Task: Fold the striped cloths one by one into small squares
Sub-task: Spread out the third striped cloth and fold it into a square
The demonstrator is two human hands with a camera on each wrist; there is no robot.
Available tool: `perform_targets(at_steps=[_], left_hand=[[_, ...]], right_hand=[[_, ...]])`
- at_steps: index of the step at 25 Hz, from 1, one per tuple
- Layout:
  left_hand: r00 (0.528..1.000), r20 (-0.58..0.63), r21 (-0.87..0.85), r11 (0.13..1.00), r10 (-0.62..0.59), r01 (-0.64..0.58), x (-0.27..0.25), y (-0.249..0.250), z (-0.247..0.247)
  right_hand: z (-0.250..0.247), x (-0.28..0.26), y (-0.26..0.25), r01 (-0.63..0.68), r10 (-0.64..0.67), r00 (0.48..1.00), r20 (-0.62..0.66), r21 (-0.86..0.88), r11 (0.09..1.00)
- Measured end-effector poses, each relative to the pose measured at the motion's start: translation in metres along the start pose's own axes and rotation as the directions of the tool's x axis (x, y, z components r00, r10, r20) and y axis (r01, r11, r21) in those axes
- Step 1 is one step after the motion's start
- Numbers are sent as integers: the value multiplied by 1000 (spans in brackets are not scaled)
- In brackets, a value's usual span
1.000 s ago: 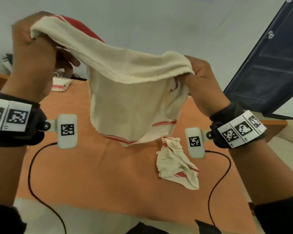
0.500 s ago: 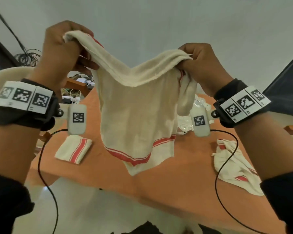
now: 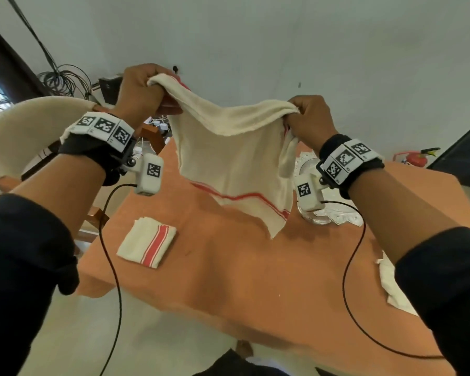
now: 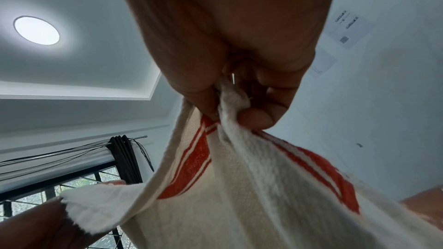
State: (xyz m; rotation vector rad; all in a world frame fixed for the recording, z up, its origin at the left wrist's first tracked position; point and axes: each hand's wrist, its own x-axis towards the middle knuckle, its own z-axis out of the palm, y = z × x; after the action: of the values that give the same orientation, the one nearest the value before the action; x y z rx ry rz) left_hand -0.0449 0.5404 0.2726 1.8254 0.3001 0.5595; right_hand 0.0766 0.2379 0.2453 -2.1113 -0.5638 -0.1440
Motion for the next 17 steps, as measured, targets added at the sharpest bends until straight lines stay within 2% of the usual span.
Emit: perform_targets(at_steps=[5, 8, 11, 13, 15, 17], left_hand=[[983, -51, -117, 977, 175, -180, 33, 2, -13], [986, -19, -108, 980, 164, -165, 28, -29, -22], [990, 128, 123, 990, 52, -68, -1, -85, -23], [964, 255, 264, 964, -73, 4, -25, -130, -20], [898, 402, 336, 941, -176, 34, -51, -172, -16], [808, 538, 387, 922, -242, 18, -71, -208, -12]], right_hand=[[-14, 42, -21, 170, -173, 974, -145, -28, 985], [-14, 45, -16, 248, -248, 964, -98, -13, 969], [14, 24, 15, 231, -224, 966, 127, -49, 972], [40, 1, 43, 217, -166, 931, 326, -127, 968], [64, -26, 70, 191, -64, 869, 491, -212, 958], [84, -53, 91, 192, 43, 775, 630, -300, 934]])
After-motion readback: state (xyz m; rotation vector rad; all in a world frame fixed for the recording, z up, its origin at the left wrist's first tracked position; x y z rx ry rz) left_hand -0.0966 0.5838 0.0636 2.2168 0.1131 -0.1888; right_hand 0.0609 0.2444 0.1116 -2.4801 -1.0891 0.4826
